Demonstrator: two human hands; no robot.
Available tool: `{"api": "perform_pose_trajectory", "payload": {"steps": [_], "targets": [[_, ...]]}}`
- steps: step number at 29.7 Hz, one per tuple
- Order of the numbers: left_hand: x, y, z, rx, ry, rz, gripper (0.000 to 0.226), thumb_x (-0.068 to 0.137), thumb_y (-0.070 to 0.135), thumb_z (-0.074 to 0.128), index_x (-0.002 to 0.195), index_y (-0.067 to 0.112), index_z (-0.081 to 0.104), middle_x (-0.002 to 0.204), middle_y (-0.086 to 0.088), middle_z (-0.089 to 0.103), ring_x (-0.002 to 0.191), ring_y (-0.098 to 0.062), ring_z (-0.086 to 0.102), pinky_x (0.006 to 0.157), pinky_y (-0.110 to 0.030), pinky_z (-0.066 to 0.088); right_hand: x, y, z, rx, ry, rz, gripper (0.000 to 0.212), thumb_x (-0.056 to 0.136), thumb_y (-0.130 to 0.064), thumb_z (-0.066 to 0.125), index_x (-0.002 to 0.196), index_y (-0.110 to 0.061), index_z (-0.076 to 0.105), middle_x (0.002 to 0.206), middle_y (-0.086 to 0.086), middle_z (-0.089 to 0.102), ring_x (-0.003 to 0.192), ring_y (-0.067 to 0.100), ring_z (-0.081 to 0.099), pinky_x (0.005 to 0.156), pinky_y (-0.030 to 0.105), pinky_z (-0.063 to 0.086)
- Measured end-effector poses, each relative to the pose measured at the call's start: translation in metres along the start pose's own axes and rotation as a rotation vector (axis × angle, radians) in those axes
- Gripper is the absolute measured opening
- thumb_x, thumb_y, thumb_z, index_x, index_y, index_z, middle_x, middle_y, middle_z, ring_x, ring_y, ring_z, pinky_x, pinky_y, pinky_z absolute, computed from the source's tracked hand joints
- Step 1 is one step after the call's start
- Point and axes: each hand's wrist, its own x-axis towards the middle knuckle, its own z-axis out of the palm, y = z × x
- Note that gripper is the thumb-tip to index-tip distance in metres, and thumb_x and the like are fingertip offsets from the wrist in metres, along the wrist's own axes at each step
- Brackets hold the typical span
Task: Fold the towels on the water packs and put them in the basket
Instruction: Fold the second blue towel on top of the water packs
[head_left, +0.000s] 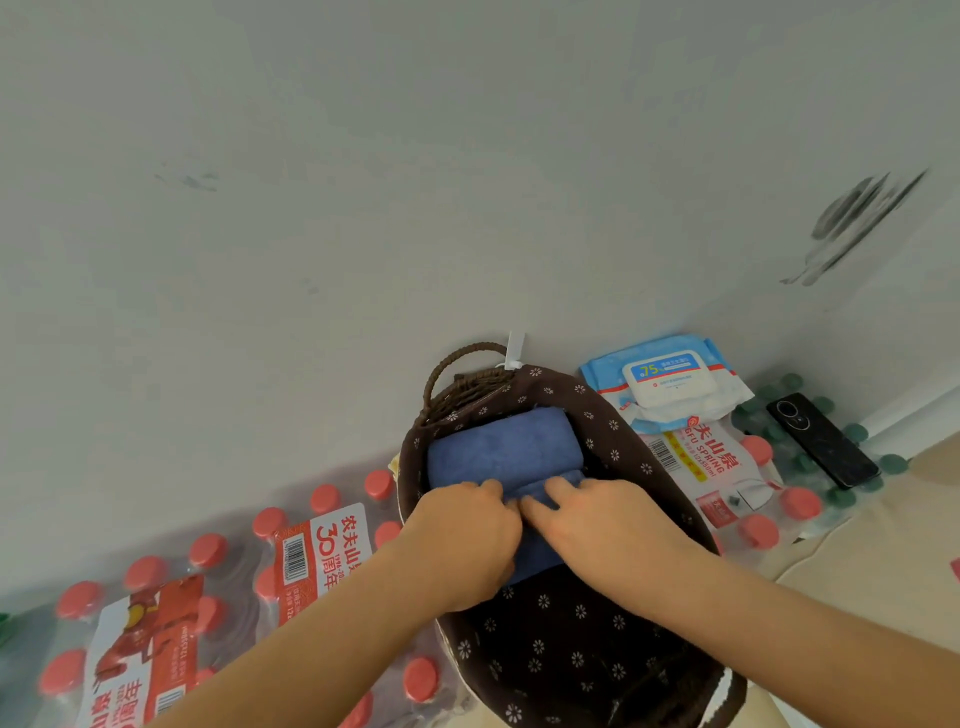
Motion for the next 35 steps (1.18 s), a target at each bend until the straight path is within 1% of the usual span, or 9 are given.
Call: {"api": "perform_pose_trajectory", "payload": {"steps": [3, 6, 8, 14, 18, 24, 28, 31, 35], "targets": [[-0.013, 0.0, -0.002, 0.031, 0.007, 0.016, 0.015, 0.093, 0.027, 0.047, 0.099, 0.015, 0.052, 0.087, -0.004, 0.061, 0.072, -0.024, 0.059, 0.054, -0.031, 0.033, -0.008, -0.002, 0.006, -0.011, -0.071, -0.014, 0.043, 0.079, -0.028, 0.063, 0.121, -0.018, 0.057, 0.1, 0.009, 0.064, 0.082, 0.026, 0.062, 0.053, 0.031, 0.038], [-0.025, -0.003, 0.001, 0.049, 0.011, 0.086, 0.007, 0.084, 0.027, 0.055, 0.084, 0.021, 0.056, 0.071, 0.002, 0.063, 0.058, -0.02, 0.059, 0.054, -0.03, 0.037, -0.01, -0.008, -0.001, 0.038, -0.158, 0.074, 0.055, 0.099, -0.046, 0.032, 0.145, -0.015, 0.029, 0.144, 0.017, 0.04, 0.127, 0.035, 0.042, 0.087, 0.043, 0.045], [-0.028, -0.003, 0.001, 0.068, 0.02, 0.114, 0.015, 0.087, 0.029, 0.048, 0.092, 0.021, 0.059, 0.084, 0.0, 0.063, 0.073, -0.022, 0.061, 0.067, -0.033, 0.038, -0.012, -0.013, -0.007, 0.085, -0.213, 0.108, 0.061, 0.099, -0.05, 0.025, 0.15, -0.017, 0.019, 0.155, 0.014, 0.025, 0.139, 0.032, 0.028, 0.101, 0.044, 0.039], [-0.031, -0.006, 0.001, 0.024, 0.115, 0.084, 0.024, 0.093, 0.03, 0.037, 0.104, 0.018, 0.054, 0.101, -0.004, 0.059, 0.09, -0.026, 0.056, 0.067, -0.033, 0.032, -0.022, -0.005, -0.033, 0.38, -0.104, 0.309, 0.034, 0.095, -0.044, 0.038, 0.119, -0.024, 0.052, 0.126, -0.006, 0.056, 0.116, 0.018, 0.053, 0.088, 0.038, 0.046], [-0.045, -0.003, 0.003, 0.07, 0.178, 0.121, 0.026, 0.093, 0.031, 0.04, 0.109, 0.017, 0.054, 0.11, -0.006, 0.054, 0.1, -0.027, 0.048, 0.077, -0.037, 0.034, -0.03, -0.014, -0.041, 0.311, -0.05, 0.375, 0.024, 0.095, -0.044, 0.037, 0.084, -0.026, 0.049, 0.102, 0.002, 0.064, 0.094, 0.023, 0.06, 0.069, 0.034, 0.038], [-0.053, -0.004, 0.002, 0.018, 0.169, 0.138, 0.032, 0.097, 0.037, 0.032, 0.112, 0.016, 0.05, 0.109, -0.008, 0.057, 0.099, -0.029, 0.054, 0.086, -0.04, 0.035, -0.03, -0.03, -0.037, 0.367, -0.139, 0.485, 0.026, 0.093, -0.042, 0.044, 0.107, -0.023, 0.055, 0.107, 0.004, 0.063, 0.101, 0.026, 0.059, 0.077, 0.037, 0.045], [-0.06, -0.014, 0.004, -0.052, 0.302, 0.174, 0.03, 0.097, 0.037, 0.03, 0.105, 0.022, 0.054, 0.107, 0.0, 0.057, 0.097, -0.023, 0.052, 0.08, -0.036, 0.038, -0.041, -0.036, -0.05, 0.459, -0.053, 0.578, 0.041, 0.093, -0.04, 0.046, 0.133, -0.028, 0.052, 0.131, 0.001, 0.058, 0.118, 0.022, 0.054, 0.097, 0.038, 0.044], [-0.066, -0.018, 0.005, -0.064, 0.369, 0.21, 0.031, 0.097, 0.037, 0.028, 0.1, 0.024, 0.056, 0.104, 0.004, 0.057, 0.095, -0.02, 0.052, 0.075, -0.033, 0.036, -0.055, -0.047, -0.055, 0.506, 0.007, 0.641, 0.043, 0.095, -0.042, 0.045, 0.136, -0.03, 0.049, 0.138, -0.002, 0.054, 0.124, 0.019, 0.05, 0.102, 0.038, 0.042], [-0.071, -0.017, 0.004, -0.032, 0.31, 0.248, 0.031, 0.097, 0.038, 0.028, 0.093, 0.022, 0.054, 0.092, 0.004, 0.048, 0.092, -0.019, 0.05, 0.073, -0.033, 0.03, -0.068, -0.063, -0.055, 0.531, 0.006, 0.685, 0.044, 0.096, -0.042, 0.044, 0.139, -0.031, 0.045, 0.144, -0.005, 0.048, 0.129, 0.016, 0.046, 0.106, 0.035, 0.039]]}}
